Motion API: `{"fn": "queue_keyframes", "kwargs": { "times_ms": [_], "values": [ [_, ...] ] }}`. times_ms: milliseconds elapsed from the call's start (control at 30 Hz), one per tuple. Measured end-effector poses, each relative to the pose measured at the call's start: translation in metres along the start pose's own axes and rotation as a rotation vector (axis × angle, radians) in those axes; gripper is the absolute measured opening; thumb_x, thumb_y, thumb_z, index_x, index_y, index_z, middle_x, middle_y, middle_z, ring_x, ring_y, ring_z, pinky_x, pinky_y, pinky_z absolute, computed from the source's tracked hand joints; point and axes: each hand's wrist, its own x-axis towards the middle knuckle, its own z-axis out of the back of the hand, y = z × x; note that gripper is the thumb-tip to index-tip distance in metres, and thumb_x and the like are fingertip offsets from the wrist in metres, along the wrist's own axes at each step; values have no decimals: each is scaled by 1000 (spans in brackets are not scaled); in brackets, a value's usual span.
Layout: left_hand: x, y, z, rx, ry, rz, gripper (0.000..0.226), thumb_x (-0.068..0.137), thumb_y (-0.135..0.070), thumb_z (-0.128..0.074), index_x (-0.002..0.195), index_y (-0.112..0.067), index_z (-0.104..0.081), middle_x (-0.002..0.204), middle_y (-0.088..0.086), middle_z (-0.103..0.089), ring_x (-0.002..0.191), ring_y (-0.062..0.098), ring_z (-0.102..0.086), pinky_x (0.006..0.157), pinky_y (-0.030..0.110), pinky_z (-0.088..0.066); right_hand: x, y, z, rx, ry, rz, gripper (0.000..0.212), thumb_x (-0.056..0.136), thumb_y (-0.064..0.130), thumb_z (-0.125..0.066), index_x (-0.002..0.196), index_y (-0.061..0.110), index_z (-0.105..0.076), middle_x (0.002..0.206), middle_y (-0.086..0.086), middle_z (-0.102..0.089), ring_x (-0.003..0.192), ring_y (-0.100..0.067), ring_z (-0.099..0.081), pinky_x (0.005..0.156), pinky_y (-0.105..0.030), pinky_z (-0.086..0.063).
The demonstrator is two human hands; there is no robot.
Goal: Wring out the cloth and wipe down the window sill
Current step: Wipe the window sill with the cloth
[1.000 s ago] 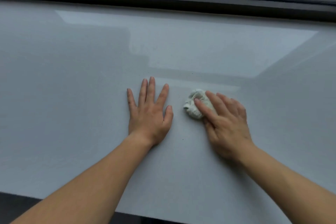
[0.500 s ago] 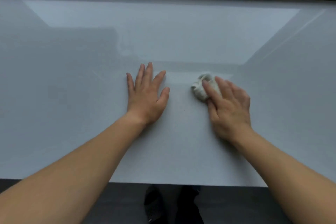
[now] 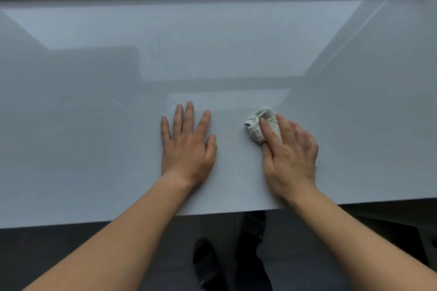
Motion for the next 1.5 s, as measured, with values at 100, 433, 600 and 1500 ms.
{"fn": "queue_keyframes", "kwargs": {
  "times_ms": [100, 433, 600, 1500],
  "values": [
    [-1, 0, 1, -8, 2, -5, 65, 93, -51, -17, 155, -32, -14, 166, 6, 0, 151, 22, 9, 119, 52, 9, -46, 18, -10, -20, -4, 188, 58, 89, 34, -48, 146, 38, -42, 155, -1, -37, 138, -30, -34, 110, -51, -22],
    [0, -3, 4, -125, -15, 35, 65, 89, -49, -26, 151, -31, -29, 165, 5, -10, 152, 20, 3, 120, 48, 11, -44, -22, 3, 21, -34, -48, 55, 93, 27, -50, 147, 38, -42, 155, -3, -37, 139, -31, -31, 111, -50, -20],
    [7, -31, 11, -207, -75, 62, 55, 87, -29, -45, 141, -20, -44, 160, 15, -23, 150, 29, -8, 121, 51, 6, -71, -46, 5, -37, 78, 374, 57, 90, 33, -48, 147, 40, -40, 156, 0, -37, 140, -30, -36, 112, -48, -23],
    [77, -97, -6, -58, -35, 169, 65, 92, -50, -20, 154, -31, -18, 166, 3, 0, 151, 18, 9, 121, 49, 6, 142, -107, 18, -62, 148, 285, 51, 99, 37, -39, 149, 44, -33, 160, 2, -28, 145, -28, -24, 115, -46, -14]
  ]
}}
